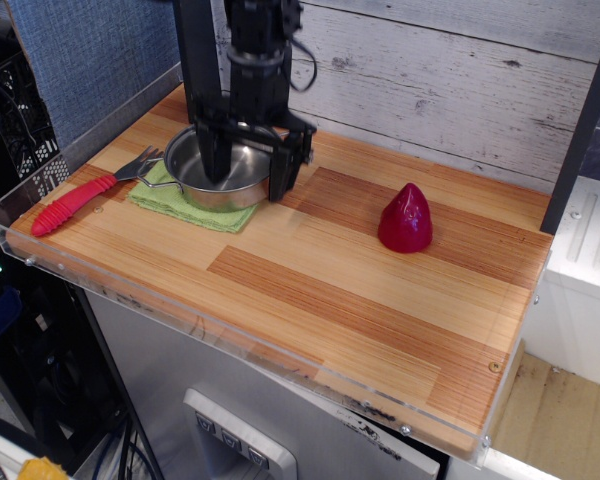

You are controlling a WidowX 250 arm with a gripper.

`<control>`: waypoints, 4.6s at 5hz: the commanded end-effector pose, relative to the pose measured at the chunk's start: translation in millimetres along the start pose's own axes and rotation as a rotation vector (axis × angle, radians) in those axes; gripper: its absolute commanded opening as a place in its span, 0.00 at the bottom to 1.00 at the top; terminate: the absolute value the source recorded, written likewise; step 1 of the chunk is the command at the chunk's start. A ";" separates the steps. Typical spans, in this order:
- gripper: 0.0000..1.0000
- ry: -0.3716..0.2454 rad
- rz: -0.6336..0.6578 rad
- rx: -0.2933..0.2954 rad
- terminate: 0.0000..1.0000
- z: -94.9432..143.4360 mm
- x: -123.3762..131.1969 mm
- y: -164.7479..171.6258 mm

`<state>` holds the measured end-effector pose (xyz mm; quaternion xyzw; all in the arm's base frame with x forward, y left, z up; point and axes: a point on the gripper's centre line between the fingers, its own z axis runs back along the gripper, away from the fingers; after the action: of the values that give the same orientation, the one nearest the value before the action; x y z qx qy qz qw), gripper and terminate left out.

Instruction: Move the pot off the green towel and put it between the green towel and red cone.

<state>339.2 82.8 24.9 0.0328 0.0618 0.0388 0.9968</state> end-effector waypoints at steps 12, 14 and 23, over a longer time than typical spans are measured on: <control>0.00 -0.007 -0.175 -0.060 0.00 38.9 -88.3 -94.7; 0.00 0.021 -0.184 -0.075 0.00 20.1 -77.9 -103.0; 1.00 -0.211 -0.075 -0.082 0.00 193.4 -85.9 -55.7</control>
<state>291.4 9.6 206.7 -0.0083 -0.0218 0.0032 0.9997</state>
